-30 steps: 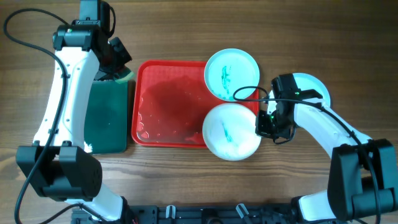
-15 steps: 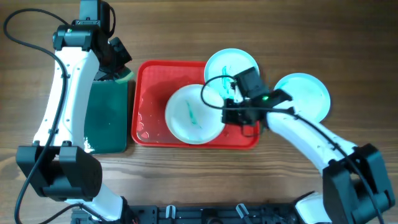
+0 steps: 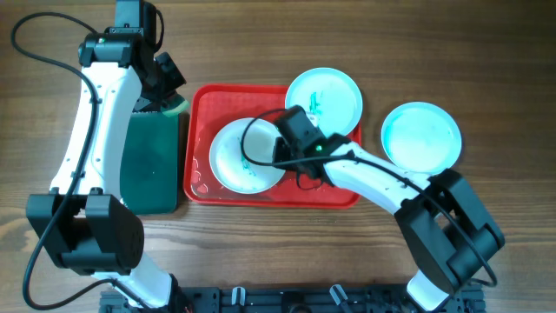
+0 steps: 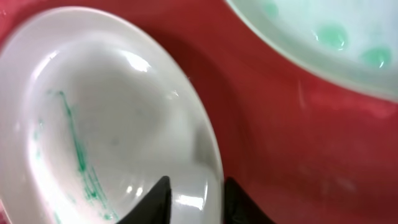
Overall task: Clean dirty plates on tray and stack at the side
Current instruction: 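Grasp the bottom-right plate rim with the right gripper, drag it left, then scrub the held plate with the sponge in the left gripper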
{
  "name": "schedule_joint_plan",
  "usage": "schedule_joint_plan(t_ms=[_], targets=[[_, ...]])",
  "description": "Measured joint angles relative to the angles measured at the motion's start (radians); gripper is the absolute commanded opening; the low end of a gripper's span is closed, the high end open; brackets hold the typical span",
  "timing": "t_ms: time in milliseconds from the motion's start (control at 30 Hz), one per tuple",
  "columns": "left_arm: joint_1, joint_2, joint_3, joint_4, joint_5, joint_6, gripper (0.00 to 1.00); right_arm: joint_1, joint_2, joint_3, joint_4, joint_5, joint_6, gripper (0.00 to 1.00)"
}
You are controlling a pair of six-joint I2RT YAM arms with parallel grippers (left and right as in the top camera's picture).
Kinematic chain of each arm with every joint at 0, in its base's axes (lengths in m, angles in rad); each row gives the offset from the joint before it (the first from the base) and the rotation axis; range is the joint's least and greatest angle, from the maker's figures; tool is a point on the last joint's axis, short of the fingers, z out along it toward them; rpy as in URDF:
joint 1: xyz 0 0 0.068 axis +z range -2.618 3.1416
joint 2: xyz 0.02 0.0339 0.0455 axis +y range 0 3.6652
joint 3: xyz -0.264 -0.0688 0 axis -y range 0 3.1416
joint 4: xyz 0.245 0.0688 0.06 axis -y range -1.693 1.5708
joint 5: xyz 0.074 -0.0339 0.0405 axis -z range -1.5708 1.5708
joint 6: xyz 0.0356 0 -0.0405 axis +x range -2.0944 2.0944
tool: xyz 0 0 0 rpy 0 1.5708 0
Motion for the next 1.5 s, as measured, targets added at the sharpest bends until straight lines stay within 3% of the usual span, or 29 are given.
schedule_joint_plan(t_ms=[233, 400, 500, 600, 800, 900, 1267, 1500], targets=[[0.000, 0.000, 0.000, 0.003, 0.000, 0.000, 0.04, -0.084, 0.027, 0.158, -0.059, -0.074, -0.333, 0.20], [0.000, 0.000, 0.000, 0.003, 0.003, 0.000, 0.04, -0.104, 0.181, 0.250, -0.158, -0.169, -0.500, 0.17], [0.000, 0.000, 0.000, 0.003, 0.004, 0.000, 0.04, -0.102, 0.219, 0.261, -0.175, -0.206, -0.529, 0.04], [0.000, 0.000, 0.000, 0.003, 0.004, 0.000, 0.04, -0.102, 0.220, 0.261, -0.175, -0.216, -0.478, 0.04], [-0.034, 0.000, -0.043, 0.033, 0.004, 0.000, 0.04, -0.099, 0.220, 0.262, -0.197, -0.236, -0.157, 0.04], [-0.084, 0.000, -0.123, 0.065, 0.008, 0.000, 0.04, -0.099, 0.221, 0.262, -0.199, -0.254, -0.084, 0.04], [-0.251, 0.007, -0.432, 0.386, 0.027, 0.040, 0.04, -0.098, 0.224, 0.262, -0.195, -0.265, -0.180, 0.04], [-0.257, 0.007, -0.566, 0.460, 0.068, 0.137, 0.04, -0.098, 0.224, 0.262, -0.195, -0.268, -0.196, 0.04]])
